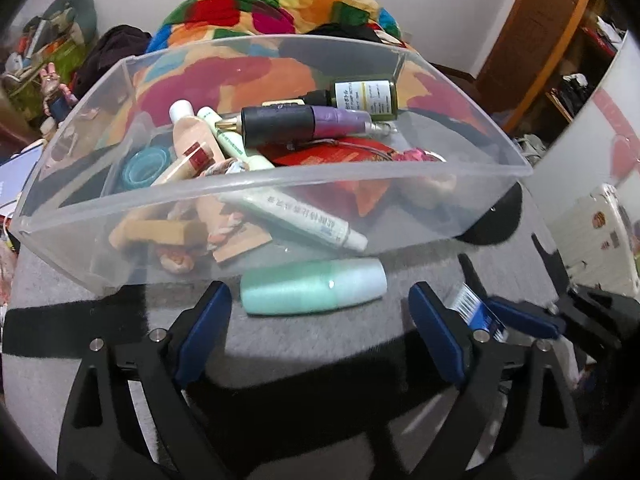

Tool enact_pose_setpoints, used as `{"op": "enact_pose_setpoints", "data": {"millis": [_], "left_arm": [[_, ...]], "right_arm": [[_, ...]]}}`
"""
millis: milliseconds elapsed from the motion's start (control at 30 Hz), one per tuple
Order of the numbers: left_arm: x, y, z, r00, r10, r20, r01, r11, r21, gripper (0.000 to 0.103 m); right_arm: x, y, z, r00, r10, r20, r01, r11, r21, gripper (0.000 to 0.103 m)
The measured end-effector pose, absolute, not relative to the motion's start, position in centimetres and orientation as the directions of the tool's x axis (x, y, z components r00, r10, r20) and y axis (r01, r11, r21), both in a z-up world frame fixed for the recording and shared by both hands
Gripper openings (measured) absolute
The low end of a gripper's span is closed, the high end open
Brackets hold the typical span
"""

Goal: Organize objects
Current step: 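Grasp mint green bottle with left gripper while right gripper grasps blue Max card box, then carry mint bottle and blue card box into the clear box and open both grippers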

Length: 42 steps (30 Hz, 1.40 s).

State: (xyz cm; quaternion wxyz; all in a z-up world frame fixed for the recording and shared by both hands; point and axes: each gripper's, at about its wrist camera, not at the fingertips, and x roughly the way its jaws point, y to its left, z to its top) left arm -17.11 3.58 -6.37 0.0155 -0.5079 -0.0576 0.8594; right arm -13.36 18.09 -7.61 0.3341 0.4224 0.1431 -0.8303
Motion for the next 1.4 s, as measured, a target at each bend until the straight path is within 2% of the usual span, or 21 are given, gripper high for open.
{"op": "enact_pose_setpoints", "data": {"millis": [100,133,167,200,667,967,1167,1400], "left_arm": [[-17.0,4.2,-6.6,-0.499,0.047,-0.865,0.042,-0.996,-0.079,0.090],[-16.9,4.3,-6.6,-0.502,0.040,-0.864,0.043,-0.997,-0.070,0.084],[-16.8,4.2,-6.5,-0.508,0.034,-0.861,0.044,-0.997,-0.065,0.074],[-16.7,4.1,-6.5,-0.511,0.024,-0.859,0.049,-0.997,-0.057,0.073],[-13.0,2.5,-4.7,-0.577,0.075,-0.813,0.045,-0.991,-0.124,0.073],[-10.4,2.0,0.0,-0.706,0.100,-0.701,-0.017,-0.992,-0.124,0.073],[-11.1,0.2,2.3,-0.757,0.079,-0.649,-0.002,-0.993,-0.119,0.073],[-13.2,-2.0,2.7,-0.758,0.081,-0.648,0.009,-0.991,-0.134,0.073]], "right_arm": [[-13.4,19.0,-7.5,-0.425,-0.438,-0.792,0.663,-0.746,0.056,0.025],[-13.4,19.4,-7.4,-0.429,-0.440,-0.789,0.657,-0.751,0.061,0.025],[-13.4,19.6,-7.3,-0.433,-0.443,-0.785,0.652,-0.755,0.066,0.025],[-13.5,19.8,-7.1,-0.436,-0.449,-0.780,0.648,-0.758,0.075,0.025],[-12.9,20.1,-4.1,-0.481,-0.494,-0.724,0.630,-0.769,0.106,0.025],[-13.9,19.4,-1.8,-0.517,-0.518,-0.681,0.601,-0.786,0.142,0.025],[-15.6,18.8,-0.8,-0.533,-0.526,-0.663,0.564,-0.805,0.186,0.025],[-18.1,17.0,-0.7,-0.549,-0.500,-0.670,0.521,-0.831,0.194,0.025]]}}
